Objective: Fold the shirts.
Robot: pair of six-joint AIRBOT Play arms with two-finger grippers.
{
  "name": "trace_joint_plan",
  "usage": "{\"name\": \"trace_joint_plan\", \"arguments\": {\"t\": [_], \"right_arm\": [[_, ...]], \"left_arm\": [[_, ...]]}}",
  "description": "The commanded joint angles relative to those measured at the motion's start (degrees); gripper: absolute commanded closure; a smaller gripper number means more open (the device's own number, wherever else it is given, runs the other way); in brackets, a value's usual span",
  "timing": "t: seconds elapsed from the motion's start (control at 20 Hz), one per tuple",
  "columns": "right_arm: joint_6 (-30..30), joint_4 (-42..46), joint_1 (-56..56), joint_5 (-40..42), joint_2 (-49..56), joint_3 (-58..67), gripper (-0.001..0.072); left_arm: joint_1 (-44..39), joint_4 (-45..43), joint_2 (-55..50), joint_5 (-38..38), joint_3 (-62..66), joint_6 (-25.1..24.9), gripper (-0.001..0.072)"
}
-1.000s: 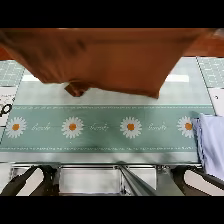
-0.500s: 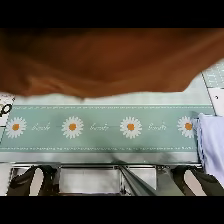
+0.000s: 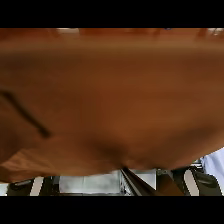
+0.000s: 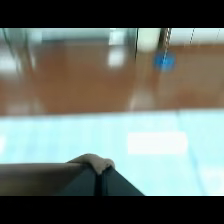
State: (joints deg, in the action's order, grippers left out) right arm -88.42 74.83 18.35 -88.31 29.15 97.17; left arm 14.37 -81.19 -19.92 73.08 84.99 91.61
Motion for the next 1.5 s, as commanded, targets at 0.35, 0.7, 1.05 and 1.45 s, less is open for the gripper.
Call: {"name": "trace_joint_plan", "arguments": {"t": [0.35,0.7,1.05,1.45], "right_arm": [[12.5,-19.2,0.0,22.7,30.7,-27.5,0.0687],[15.8,-31.1,-2.4,34.5,65.3,-14.1,0.0687],[12.0,-29.2,-7.9,35.9,78.3,0.4,0.0687],[9.3,-24.0,-4.5,14.0,77.0,3.5,0.0687]], "left_arm": [[-2.2,19.2,-35.2,-29.1,-27.2,-7.5,0.0687],[-4.2,23.1,-76.4,-29.6,1.7,-8.4,0.0687],[-5.1,23.8,-90.0,-22.0,19.3,-7.4,0.0687],[-3.0,23.1,-89.0,7.4,19.3,-14.7,0.0687]]}}
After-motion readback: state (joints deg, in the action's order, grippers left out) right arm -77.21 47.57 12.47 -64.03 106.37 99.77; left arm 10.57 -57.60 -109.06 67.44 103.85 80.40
